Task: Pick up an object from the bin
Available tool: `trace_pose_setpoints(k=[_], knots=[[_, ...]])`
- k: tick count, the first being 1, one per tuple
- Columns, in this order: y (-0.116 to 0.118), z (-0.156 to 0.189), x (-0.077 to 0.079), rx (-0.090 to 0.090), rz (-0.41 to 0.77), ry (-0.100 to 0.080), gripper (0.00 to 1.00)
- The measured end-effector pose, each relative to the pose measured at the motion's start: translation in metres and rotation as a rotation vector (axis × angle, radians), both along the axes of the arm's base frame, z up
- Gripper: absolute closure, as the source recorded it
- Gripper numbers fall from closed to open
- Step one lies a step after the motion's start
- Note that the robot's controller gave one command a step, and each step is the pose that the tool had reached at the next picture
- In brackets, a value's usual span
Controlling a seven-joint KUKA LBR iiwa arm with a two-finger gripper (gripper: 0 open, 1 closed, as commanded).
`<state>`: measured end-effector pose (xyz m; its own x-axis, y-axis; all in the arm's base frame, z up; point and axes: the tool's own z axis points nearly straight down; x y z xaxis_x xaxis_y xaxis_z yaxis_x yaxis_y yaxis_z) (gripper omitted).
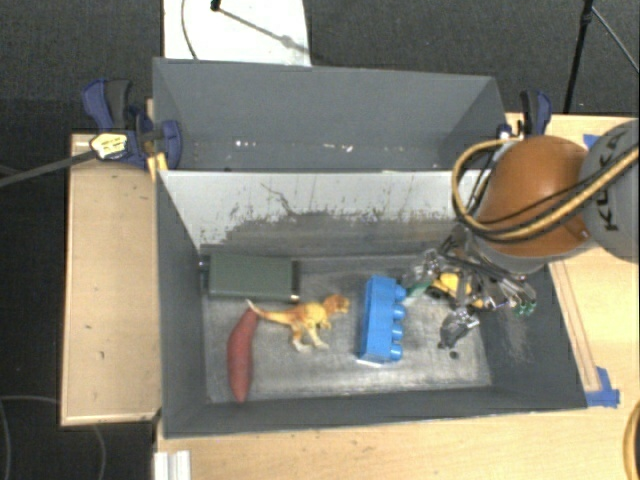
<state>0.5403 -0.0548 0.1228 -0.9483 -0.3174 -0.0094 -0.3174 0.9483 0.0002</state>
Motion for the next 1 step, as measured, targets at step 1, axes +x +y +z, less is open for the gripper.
trace_pose_setpoints(k=[1], knots=[[0.0084, 0.0229, 0.0387, -0.002, 0.032, 0.008, 0.0]])
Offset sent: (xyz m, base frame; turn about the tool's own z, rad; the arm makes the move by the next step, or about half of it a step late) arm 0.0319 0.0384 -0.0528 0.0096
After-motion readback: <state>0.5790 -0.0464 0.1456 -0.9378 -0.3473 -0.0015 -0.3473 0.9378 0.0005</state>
